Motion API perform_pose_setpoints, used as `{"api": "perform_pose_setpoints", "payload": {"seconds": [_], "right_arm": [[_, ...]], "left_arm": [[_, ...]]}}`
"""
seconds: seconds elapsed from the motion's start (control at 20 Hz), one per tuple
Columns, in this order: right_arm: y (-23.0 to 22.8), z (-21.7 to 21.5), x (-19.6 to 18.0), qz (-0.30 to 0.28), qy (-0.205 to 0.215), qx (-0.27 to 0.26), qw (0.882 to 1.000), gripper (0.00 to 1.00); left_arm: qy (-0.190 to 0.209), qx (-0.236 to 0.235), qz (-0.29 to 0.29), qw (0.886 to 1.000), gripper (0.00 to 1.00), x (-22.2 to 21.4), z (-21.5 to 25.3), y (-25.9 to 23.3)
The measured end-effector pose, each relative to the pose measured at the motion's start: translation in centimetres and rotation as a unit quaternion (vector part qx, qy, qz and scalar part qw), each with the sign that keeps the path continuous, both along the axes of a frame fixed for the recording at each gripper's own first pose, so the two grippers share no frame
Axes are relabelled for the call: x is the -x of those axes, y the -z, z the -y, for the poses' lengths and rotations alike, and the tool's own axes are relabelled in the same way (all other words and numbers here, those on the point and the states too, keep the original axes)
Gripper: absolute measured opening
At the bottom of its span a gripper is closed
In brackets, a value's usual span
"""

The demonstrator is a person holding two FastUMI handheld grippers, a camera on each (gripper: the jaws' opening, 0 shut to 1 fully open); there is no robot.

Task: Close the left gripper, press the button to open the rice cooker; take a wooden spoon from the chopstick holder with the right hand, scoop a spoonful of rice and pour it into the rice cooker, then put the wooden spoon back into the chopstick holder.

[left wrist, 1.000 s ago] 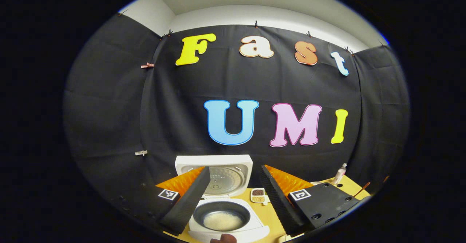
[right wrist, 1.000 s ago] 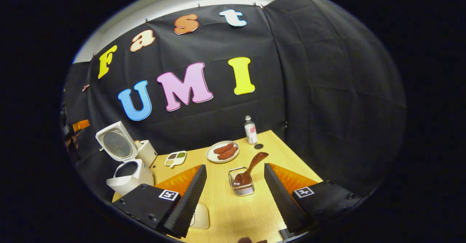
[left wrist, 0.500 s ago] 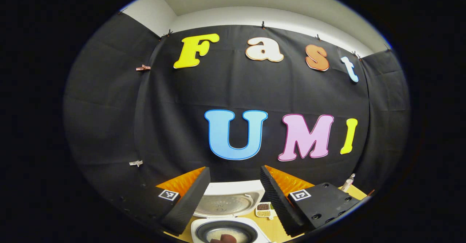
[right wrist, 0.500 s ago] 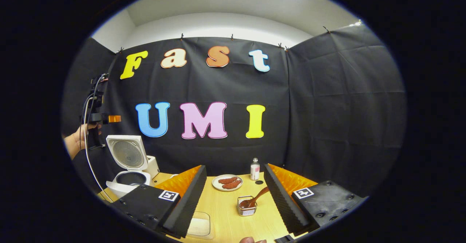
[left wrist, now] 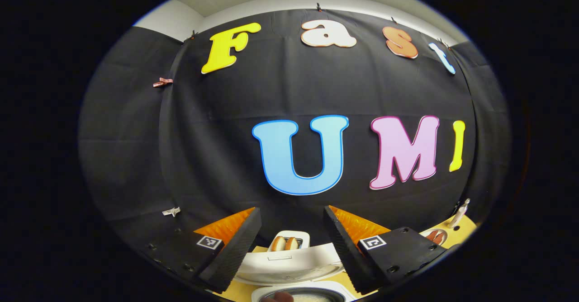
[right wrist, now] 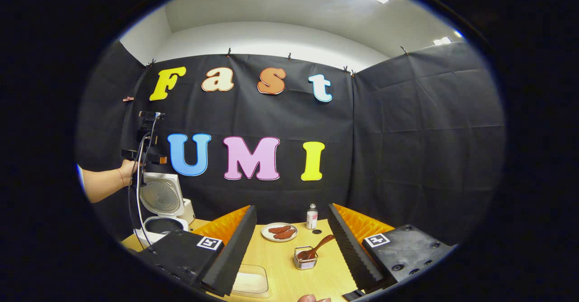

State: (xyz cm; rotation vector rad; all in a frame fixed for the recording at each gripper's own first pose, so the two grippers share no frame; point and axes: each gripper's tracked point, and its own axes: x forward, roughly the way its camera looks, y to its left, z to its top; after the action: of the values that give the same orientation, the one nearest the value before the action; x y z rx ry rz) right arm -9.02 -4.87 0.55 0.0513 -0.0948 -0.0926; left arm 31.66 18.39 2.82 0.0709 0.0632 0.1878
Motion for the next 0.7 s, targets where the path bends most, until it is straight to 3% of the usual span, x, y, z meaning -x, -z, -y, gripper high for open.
{"api": "perform_pose_setpoints", "payload": {"seconds": [0.2,0.3,0.45,0.7], "right_arm": [[-0.1,-0.2,0.7,0.000,0.012,-0.002,1.000,0.98],[0.0,-0.4,1.0,-0.002,0.015,-0.002,1.000,0.98],[0.1,-0.5,1.0,-0.008,0.015,0.005,1.000,0.98],[0.5,-0.9,0.7,-0.019,0.004,-0.002,1.000,0.98]], "left_arm": [[-0.016,-0.019,-0.034,0.999,0.94,-2.2,-1.1,2.8],[-0.020,0.005,-0.067,0.998,0.96,-2.5,-1.3,5.6],[-0.022,0.049,-0.064,0.997,0.99,-2.0,-1.2,6.5],[-0.021,0.057,-0.052,0.997,1.00,-0.4,-0.3,6.5]]}}
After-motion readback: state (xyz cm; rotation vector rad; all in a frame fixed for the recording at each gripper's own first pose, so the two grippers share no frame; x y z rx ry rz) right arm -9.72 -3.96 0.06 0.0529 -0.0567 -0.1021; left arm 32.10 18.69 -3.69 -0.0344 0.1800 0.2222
